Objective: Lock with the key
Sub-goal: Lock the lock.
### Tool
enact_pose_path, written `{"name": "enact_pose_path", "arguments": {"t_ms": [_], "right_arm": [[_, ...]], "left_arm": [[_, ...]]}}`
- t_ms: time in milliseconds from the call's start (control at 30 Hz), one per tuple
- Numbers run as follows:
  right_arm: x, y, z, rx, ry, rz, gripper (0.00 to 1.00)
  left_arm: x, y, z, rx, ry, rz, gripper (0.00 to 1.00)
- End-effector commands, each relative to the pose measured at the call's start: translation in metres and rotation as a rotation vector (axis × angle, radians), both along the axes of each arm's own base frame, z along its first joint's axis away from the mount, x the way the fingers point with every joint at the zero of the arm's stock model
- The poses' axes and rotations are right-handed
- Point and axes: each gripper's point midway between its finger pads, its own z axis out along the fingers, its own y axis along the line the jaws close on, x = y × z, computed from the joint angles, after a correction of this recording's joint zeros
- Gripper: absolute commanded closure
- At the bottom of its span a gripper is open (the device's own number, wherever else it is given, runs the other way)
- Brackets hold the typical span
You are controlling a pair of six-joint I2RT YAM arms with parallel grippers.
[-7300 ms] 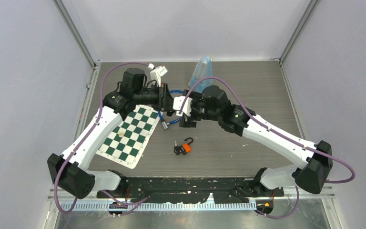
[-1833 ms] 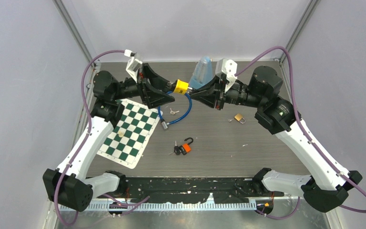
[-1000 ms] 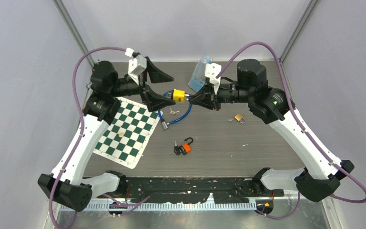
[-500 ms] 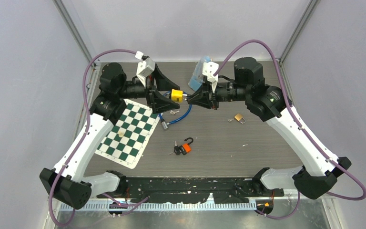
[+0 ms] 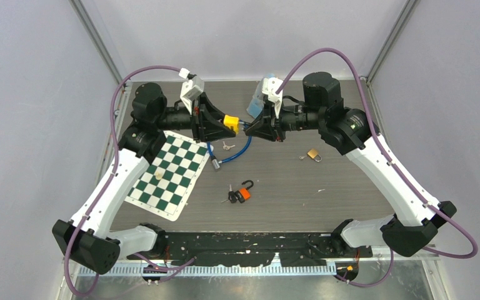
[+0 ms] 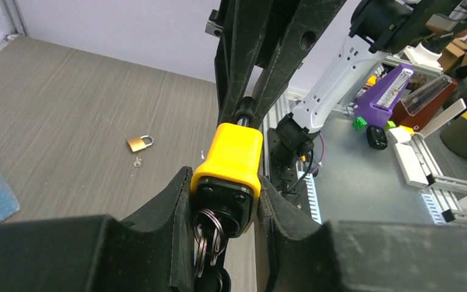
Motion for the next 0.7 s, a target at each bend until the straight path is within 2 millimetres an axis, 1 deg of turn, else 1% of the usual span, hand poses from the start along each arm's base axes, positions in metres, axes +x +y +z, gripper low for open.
{"name": "enact_pose_path", "arguments": {"t_ms": [0, 33, 67, 100, 133, 167, 200, 233, 267, 300, 333, 367, 400, 433, 467, 500, 533, 567, 600, 633, 667], "right_arm": [[-0.005, 0.003, 0.036, 0.085, -0.054, 0.007, 0.87], [-0.003, 0.003, 0.035, 0.088, -0.051, -0.001, 0.76], [-0.003, 0.003, 0.039, 0.106, -0.067, -0.007, 0.62], [-0.004, 0.001, 0.038, 0.111, -0.067, -0.014, 0.56], [-0.003, 0.001, 0.041, 0.126, -0.082, -0.019, 0.49], [-0.004, -0.002, 0.039, 0.130, -0.080, -0.031, 0.46], [-0.003, -0.002, 0.042, 0.145, -0.092, -0.038, 0.40], [-0.003, -0.005, 0.040, 0.153, -0.082, -0.047, 0.38], [-0.002, -0.006, 0.044, 0.171, -0.091, -0.049, 0.35], [-0.004, -0.008, 0.042, 0.183, -0.066, -0.044, 0.34], [-0.001, -0.010, 0.046, 0.203, -0.071, -0.047, 0.33], [-0.005, -0.010, 0.044, 0.215, -0.040, -0.030, 0.33], [-0.006, -0.011, 0.046, 0.240, -0.020, -0.021, 0.33], [-0.006, -0.011, 0.053, 0.269, -0.026, -0.016, 0.33], [-0.007, -0.011, 0.051, 0.289, 0.029, -0.011, 0.33], [-0.006, -0.010, 0.062, 0.333, 0.015, -0.001, 0.34], [-0.007, -0.008, 0.058, 0.355, 0.095, 0.003, 0.36], [-0.008, -0.007, 0.071, 0.404, 0.069, 0.031, 0.39], [-0.008, -0.002, 0.068, 0.419, 0.139, 0.043, 0.40], [-0.013, 0.000, 0.077, 0.448, 0.119, 0.091, 0.42], [-0.012, 0.004, 0.075, 0.457, 0.179, 0.101, 0.43]], "left_arm": [[0.008, 0.001, 0.018, -0.024, -0.025, 0.079, 1.00], [0.011, 0.002, 0.018, -0.022, -0.017, 0.105, 1.00], [0.014, 0.004, 0.018, -0.019, -0.006, 0.136, 1.00], [0.015, 0.005, 0.020, -0.020, -0.005, 0.150, 1.00], [0.015, 0.006, 0.021, -0.021, -0.002, 0.164, 1.00], [0.015, 0.008, 0.022, -0.022, 0.001, 0.179, 1.00], [0.014, 0.009, 0.024, -0.023, -0.001, 0.191, 1.00], [0.013, 0.011, 0.026, -0.023, -0.004, 0.203, 1.00], [0.012, 0.013, 0.026, -0.021, 0.000, 0.212, 1.00], [0.010, 0.014, 0.029, -0.023, -0.003, 0.216, 1.00], [0.008, 0.015, 0.030, -0.025, -0.002, 0.215, 1.00], [0.005, 0.016, 0.033, -0.029, 0.000, 0.216, 1.00], [0.002, 0.017, 0.036, -0.035, 0.007, 0.215, 1.00], [-0.003, 0.018, 0.039, -0.039, 0.008, 0.211, 1.00], [-0.007, 0.019, 0.043, -0.045, 0.004, 0.208, 1.00], [-0.011, 0.021, 0.045, -0.050, 0.006, 0.206, 1.00], [-0.014, 0.022, 0.048, -0.052, 0.009, 0.204, 1.00], [-0.017, 0.022, 0.049, -0.050, 0.018, 0.202, 1.00], [-0.018, 0.023, 0.051, -0.047, 0.031, 0.206, 1.00], [-0.017, 0.023, 0.051, -0.042, 0.046, 0.210, 1.00], [-0.018, 0.023, 0.054, -0.042, 0.067, 0.215, 1.00]]}}
